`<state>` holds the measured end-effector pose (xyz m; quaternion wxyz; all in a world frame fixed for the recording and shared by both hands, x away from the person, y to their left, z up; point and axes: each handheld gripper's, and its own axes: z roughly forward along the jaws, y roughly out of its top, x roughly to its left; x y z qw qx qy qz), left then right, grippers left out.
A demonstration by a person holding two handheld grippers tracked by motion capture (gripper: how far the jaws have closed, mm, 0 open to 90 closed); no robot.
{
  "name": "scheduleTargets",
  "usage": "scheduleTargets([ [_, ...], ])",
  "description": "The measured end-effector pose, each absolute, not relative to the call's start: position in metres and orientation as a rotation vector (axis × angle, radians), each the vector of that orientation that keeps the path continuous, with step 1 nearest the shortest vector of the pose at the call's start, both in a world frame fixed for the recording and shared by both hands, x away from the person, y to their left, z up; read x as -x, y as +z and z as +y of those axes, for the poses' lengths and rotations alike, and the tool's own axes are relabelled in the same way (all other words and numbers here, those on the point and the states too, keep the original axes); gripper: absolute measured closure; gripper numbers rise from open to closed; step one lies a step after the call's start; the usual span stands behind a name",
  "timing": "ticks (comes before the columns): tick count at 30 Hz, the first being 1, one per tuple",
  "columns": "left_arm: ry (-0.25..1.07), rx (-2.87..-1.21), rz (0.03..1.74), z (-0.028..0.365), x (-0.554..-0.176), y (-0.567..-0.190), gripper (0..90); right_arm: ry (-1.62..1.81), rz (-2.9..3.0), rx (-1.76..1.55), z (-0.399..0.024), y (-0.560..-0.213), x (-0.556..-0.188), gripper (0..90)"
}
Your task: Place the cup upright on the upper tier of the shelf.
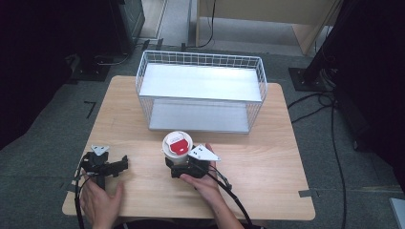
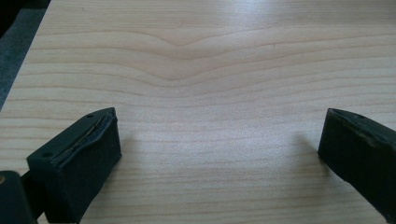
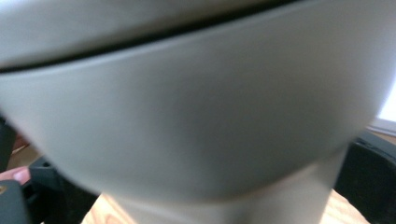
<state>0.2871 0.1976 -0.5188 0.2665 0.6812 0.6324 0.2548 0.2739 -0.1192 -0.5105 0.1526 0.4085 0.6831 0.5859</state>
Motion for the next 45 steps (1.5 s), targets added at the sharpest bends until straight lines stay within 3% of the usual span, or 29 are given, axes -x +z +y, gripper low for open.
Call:
scheduleTargets([
  [23,0.688,-1.839,1.708,0.198,-0.287,-0.519,0.0,1.669,1.74,-1.129,-0.113,-0.512,-0.269,7.3],
  [45,0.689,-1.839,1.707,0.197,-0.288,-0.519,0.0,1.673,1.652,-1.063,-0.125,-0.476,-0.269,7.3],
])
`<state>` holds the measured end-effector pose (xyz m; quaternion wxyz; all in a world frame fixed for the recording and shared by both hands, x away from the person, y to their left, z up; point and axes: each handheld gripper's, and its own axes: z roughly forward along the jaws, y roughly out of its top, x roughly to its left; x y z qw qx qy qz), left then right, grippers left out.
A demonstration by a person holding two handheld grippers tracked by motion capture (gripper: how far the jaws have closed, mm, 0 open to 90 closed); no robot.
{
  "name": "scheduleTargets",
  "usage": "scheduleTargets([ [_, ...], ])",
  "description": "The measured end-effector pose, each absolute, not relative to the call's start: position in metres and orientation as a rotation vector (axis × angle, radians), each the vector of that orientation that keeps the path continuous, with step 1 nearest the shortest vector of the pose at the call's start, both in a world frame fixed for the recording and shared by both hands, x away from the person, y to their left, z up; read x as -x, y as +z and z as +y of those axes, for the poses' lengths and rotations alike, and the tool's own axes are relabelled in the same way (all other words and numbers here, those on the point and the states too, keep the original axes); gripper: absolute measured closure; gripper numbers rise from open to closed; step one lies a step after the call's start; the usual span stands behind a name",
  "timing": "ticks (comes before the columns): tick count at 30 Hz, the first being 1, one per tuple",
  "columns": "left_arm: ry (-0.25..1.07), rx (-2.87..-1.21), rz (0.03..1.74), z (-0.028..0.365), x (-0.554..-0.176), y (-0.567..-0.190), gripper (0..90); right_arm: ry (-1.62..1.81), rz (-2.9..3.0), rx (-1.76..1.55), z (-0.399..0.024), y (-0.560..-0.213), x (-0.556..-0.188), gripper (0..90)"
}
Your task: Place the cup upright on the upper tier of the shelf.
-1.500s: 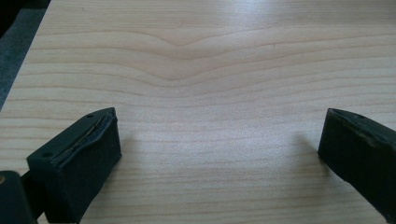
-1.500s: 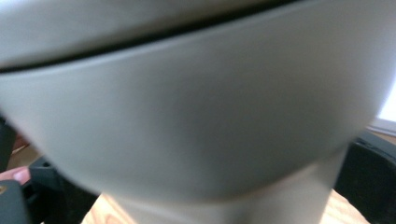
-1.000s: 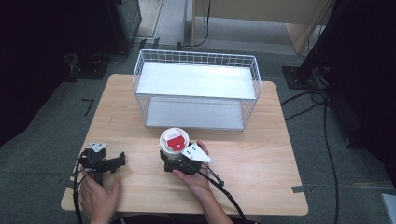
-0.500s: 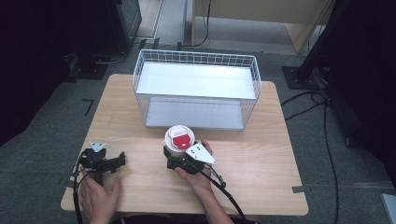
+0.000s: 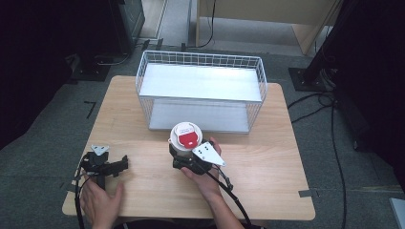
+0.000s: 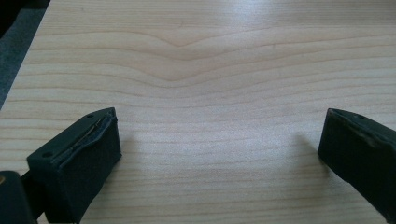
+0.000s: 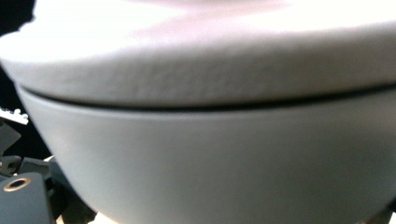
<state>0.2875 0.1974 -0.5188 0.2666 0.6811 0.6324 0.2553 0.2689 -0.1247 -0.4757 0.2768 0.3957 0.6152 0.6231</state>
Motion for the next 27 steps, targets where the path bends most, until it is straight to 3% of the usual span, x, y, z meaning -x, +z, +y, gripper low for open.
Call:
scheduleTargets([
  [27,0.689,-1.843,1.706,0.198,-0.288,-0.519,0.0,1.693,1.545,-1.014,-0.143,-0.43,-0.283,7.3],
])
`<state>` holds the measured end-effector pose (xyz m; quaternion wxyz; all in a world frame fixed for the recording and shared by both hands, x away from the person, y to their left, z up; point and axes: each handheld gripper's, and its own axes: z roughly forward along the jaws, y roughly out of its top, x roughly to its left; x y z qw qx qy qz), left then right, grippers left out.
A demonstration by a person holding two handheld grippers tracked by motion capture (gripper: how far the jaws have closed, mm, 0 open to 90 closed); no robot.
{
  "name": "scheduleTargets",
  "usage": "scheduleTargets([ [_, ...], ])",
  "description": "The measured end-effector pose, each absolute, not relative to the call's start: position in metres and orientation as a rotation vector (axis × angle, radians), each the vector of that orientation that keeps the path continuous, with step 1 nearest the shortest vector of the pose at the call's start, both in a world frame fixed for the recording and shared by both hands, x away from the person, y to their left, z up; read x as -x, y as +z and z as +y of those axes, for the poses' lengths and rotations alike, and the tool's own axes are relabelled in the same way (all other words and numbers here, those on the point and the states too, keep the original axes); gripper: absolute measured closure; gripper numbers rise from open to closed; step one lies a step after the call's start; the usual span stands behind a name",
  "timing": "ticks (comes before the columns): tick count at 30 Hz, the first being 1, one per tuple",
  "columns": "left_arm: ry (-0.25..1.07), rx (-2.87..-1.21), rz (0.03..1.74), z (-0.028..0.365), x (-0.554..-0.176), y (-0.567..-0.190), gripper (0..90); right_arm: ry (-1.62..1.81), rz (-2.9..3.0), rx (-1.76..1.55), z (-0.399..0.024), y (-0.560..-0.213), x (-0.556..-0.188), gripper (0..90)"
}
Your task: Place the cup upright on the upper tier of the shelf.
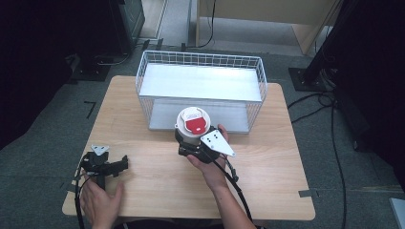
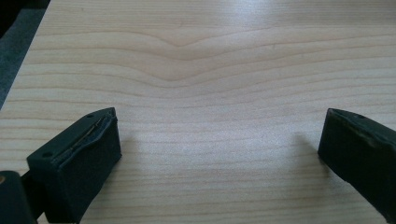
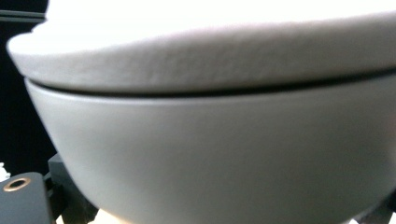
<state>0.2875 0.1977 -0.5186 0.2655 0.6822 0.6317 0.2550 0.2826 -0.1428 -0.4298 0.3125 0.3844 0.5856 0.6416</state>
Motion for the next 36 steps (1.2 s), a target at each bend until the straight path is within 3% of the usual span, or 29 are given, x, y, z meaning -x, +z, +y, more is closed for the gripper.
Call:
scheduleTargets([
  [36,0.689,-1.845,1.706,0.198,-0.287,-0.519,0.0,1.689,1.442,-0.951,-0.161,-0.367,-0.304,7.4],
])
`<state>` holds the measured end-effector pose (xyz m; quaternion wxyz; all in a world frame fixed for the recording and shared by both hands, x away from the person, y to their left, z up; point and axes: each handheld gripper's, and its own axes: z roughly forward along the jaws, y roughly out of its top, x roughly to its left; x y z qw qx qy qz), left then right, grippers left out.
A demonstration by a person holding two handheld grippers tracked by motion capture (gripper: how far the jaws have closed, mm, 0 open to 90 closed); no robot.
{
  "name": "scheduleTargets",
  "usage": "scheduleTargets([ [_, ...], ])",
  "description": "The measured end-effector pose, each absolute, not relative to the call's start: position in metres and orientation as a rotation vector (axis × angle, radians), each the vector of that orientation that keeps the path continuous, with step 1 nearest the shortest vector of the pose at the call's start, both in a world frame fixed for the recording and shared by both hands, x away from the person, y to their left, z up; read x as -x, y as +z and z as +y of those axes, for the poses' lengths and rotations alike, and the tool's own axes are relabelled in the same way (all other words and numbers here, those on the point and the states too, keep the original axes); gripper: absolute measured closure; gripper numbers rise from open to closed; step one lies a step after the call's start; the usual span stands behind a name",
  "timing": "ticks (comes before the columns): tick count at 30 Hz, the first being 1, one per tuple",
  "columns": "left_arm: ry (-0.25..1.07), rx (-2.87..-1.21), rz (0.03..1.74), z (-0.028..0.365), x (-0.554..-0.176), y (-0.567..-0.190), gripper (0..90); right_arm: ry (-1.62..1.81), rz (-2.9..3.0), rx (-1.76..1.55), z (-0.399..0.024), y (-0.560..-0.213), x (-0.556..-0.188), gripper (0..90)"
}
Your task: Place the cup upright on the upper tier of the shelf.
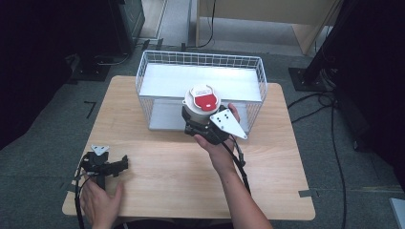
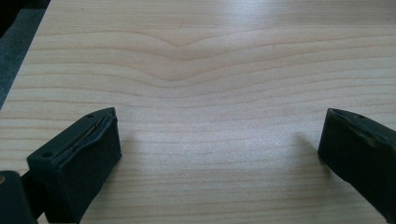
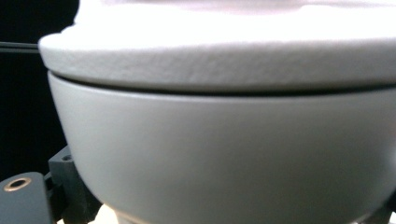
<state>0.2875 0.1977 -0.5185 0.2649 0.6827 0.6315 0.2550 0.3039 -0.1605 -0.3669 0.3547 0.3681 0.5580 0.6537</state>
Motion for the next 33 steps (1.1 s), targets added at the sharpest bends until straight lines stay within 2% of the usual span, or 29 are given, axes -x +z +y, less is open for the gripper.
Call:
scheduleTargets([
  [18,0.69,-1.843,1.706,0.198,-0.288,-0.519,0.0,1.66,1.407,-0.91,-0.168,-0.332,-0.328,7.4],
  [33,0.689,-1.844,1.706,0.198,-0.287,-0.519,0.0,1.606,1.395,-0.923,-0.171,-0.315,-0.363,7.3],
])
